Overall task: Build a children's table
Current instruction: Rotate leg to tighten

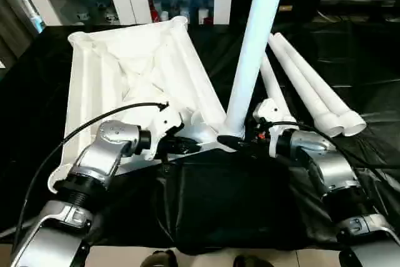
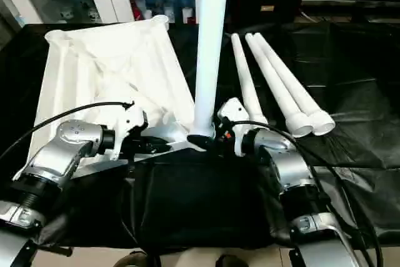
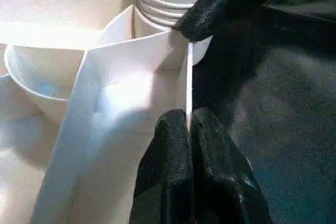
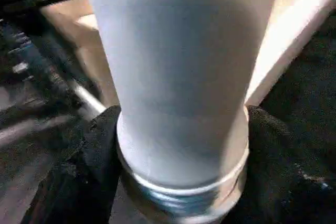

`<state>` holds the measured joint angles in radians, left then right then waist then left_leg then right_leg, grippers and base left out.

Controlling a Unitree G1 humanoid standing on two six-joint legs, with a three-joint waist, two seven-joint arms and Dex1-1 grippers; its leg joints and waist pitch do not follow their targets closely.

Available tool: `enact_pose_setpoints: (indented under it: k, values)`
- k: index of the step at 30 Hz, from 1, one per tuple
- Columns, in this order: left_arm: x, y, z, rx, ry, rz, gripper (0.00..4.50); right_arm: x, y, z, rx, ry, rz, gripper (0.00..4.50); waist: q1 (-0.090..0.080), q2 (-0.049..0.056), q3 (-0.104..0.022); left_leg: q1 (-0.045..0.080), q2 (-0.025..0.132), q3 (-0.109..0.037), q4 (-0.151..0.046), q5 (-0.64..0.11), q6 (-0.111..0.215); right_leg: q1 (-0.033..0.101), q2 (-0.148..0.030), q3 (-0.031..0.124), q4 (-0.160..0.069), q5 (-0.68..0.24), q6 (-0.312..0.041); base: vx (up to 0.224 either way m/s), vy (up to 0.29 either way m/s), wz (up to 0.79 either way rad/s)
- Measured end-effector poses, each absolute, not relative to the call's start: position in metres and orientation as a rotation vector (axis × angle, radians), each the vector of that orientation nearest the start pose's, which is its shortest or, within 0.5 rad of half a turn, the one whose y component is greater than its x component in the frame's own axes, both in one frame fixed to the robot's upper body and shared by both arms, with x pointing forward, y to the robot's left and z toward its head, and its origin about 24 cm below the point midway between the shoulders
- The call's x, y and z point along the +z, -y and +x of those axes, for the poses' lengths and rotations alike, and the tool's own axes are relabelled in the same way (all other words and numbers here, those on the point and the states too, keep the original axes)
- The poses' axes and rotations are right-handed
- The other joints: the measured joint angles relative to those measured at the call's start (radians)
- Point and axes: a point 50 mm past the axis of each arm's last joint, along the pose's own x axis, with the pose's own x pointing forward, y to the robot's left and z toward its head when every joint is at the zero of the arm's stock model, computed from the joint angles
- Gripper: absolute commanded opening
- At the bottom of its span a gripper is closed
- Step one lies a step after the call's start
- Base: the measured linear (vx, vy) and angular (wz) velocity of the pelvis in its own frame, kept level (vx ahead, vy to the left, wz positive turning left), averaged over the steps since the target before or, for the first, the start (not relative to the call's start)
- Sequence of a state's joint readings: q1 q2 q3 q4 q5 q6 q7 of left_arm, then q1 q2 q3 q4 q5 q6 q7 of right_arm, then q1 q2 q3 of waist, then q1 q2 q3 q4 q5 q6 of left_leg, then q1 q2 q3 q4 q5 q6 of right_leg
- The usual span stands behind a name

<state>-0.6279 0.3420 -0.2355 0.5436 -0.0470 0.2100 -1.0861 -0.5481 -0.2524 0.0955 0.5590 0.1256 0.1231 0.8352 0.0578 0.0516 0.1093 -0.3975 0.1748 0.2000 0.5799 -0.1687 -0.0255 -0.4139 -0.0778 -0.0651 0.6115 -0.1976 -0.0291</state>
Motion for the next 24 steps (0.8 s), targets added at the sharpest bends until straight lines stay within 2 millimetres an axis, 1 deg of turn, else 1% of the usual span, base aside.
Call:
enact_pose_setpoints:
  k: [2,3,4,6,8,10,13,14,15,17,18,19,24]
  values:
    - [0.069,-0.121,0.335,-1.139,-0.377,0.290,0.00,0.060,0.129,0.338,0.819,-0.216,-0.111,2.96,0.000,0.001,0.001,0.006,0.000,0.000,0.000,0.000,-0.001,0.006,0.000,0.000,-0.001,0.001,-0.001,0.000,0.000,0.00]
    - [0.067,-0.117,0.338,-1.112,-0.378,0.279,0.00,0.059,0.126,0.340,0.774,-0.215,-0.097,2.95,-0.002,0.001,0.002,0.012,0.000,0.000,0.000,0.000,-0.001,0.012,0.000,0.000,-0.002,0.001,-0.001,0.000,0.000,0.00]
    - [0.067,-0.111,0.342,-1.075,-0.381,0.271,0.00,0.057,0.121,0.345,0.699,-0.220,-0.081,2.84,-0.005,0.002,0.003,0.015,-0.001,0.000,0.000,0.000,-0.001,0.014,0.000,0.001,-0.002,-0.002,0.003,0.000,0.000,0.00]
    - [0.067,-0.103,0.346,-1.028,-0.379,0.262,0.00,0.058,0.118,0.351,0.600,-0.219,-0.065,2.78,-0.010,0.003,0.003,0.016,-0.001,0.000,-0.002,0.000,-0.001,0.015,-0.001,0.001,-0.006,-0.003,0.005,0.000,0.000,0.00]
    - [0.067,-0.089,0.352,-0.965,-0.377,0.242,0.00,0.056,0.110,0.359,0.454,-0.227,-0.028,2.75,-0.012,0.002,0.003,0.016,-0.002,0.000,-0.003,0.000,-0.001,0.016,-0.001,0.001,-0.007,-0.003,0.005,0.000,0.000,0.00]
    - [0.067,-0.078,0.354,-0.936,-0.374,0.235,0.00,0.056,0.107,0.364,0.368,-0.229,-0.021,2.75,-0.013,0.003,0.003,0.016,-0.002,0.000,-0.005,0.000,-0.001,0.018,-0.001,0.001,-0.012,-0.002,0.004,0.000,0.000,0.00]
    - [0.067,-0.076,0.354,-0.931,-0.371,0.234,0.00,0.056,0.106,0.364,0.352,-0.209,-0.023,2.75,-0.013,0.004,0.002,0.016,-0.003,0.000,-0.006,0.000,-0.001,0.020,-0.001,0.001,-0.016,0.001,0.004,0.000,0.000,0.00]
    - [0.067,-0.076,0.354,-0.932,-0.372,0.234,0.00,0.056,0.106,0.364,0.354,-0.203,-0.023,3.30,-0.013,0.004,0.002,0.016,-0.003,0.000,-0.006,0.000,-0.001,0.020,-0.001,0.001,-0.017,0.002,0.004,0.000,0.000,0.00]
    - [0.067,-0.076,0.354,-0.934,-0.372,0.234,0.00,0.056,0.106,0.364,0.356,-0.201,-0.021,3.44,-0.013,0.004,0.002,0.016,-0.003,0.000,-0.006,0.000,-0.001,0.020,-0.001,0.001,-0.017,0.002,0.004,0.000,0.000,0.00]
    - [0.068,-0.078,0.353,-0.952,-0.373,0.239,0.00,0.058,0.106,0.363,0.391,-0.195,0.006,3.44,-0.014,0.004,0.002,0.016,-0.003,0.000,-0.006,0.000,-0.001,0.019,-0.001,0.001,-0.017,0.002,0.004,0.000,0.000,0.00]
    - [0.068,-0.080,0.353,-0.959,-0.374,0.241,0.00,0.058,0.106,0.362,0.416,-0.191,0.016,3.56,-0.015,0.004,0.002,0.016,-0.003,0.000,-0.007,0.000,-0.001,0.019,-0.001,0.001,-0.017,0.002,0.004,0.000,0.000,0.00]
    - [0.068,-0.084,0.352,-0.969,-0.373,0.243,0.00,0.058,0.107,0.361,0.448,-0.184,0.015,3.86,-0.015,0.004,0.002,0.015,-0.003,0.000,-0.008,0.000,-0.001,0.018,-0.001,0.001,-0.017,0.004,0.004,0.000,0.000,0.00]
    - [0.070,-0.097,0.350,-1.007,-0.358,0.262,0.00,0.061,0.111,0.358,0.598,-0.171,-0.013,3.92,-0.018,0.005,0.002,0.014,-0.002,0.000,-0.016,0.000,-0.001,0.013,0.000,-0.001,-0.017,0.006,0.000,0.000,0.000,0.00]
